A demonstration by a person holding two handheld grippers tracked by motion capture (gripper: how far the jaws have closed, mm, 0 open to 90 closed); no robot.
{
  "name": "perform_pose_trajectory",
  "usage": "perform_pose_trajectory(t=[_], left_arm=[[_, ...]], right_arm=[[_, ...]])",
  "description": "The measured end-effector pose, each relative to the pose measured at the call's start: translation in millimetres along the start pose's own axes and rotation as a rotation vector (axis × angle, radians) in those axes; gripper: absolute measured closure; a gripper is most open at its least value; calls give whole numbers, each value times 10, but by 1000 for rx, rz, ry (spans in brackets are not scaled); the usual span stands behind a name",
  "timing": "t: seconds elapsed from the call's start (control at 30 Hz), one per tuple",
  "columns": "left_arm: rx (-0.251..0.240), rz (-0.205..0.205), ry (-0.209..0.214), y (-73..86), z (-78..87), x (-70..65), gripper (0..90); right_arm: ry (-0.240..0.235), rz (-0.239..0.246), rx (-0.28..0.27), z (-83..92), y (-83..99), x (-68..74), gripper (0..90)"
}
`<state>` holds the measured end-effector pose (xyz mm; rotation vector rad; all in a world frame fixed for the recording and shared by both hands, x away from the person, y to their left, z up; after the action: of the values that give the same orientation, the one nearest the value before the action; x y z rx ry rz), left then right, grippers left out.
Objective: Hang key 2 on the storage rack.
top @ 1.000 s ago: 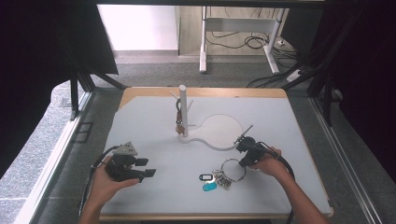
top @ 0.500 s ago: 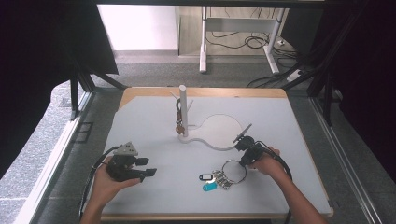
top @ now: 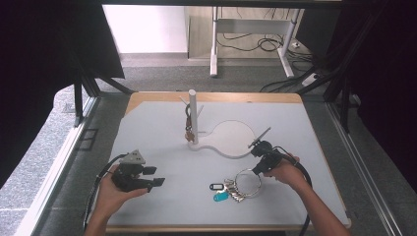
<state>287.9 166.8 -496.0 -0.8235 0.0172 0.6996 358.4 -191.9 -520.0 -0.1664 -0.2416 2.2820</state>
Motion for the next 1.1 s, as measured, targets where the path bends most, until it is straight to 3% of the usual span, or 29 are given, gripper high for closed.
perform_pose_trajectory(t=[0.37, 0.63, 1.1], left_arm=[[1, -1, -1, 5, 10, -2, 446], [2, 0, -1, 8, 9, -1, 446], [7, 3, 4, 15, -2, -4, 444]], right_arm=[[-58, 27, -36, 250, 56, 150, 865], [-123, 40, -40, 309, 105, 251, 862], [-193, 92, -32, 362, 155, 424, 837]])
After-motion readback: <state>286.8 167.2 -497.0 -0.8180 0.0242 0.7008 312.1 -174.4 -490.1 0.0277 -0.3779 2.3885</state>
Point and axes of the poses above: each handheld gripper's, and its own axes: z roughly backward along the jaws, y roughly out of its underside, x roughly to its left, the point moved 7 cm from there along -z, roughly forward along the jaws, and after that the axes turned 7 degrees about y, right-handed, at the moved point
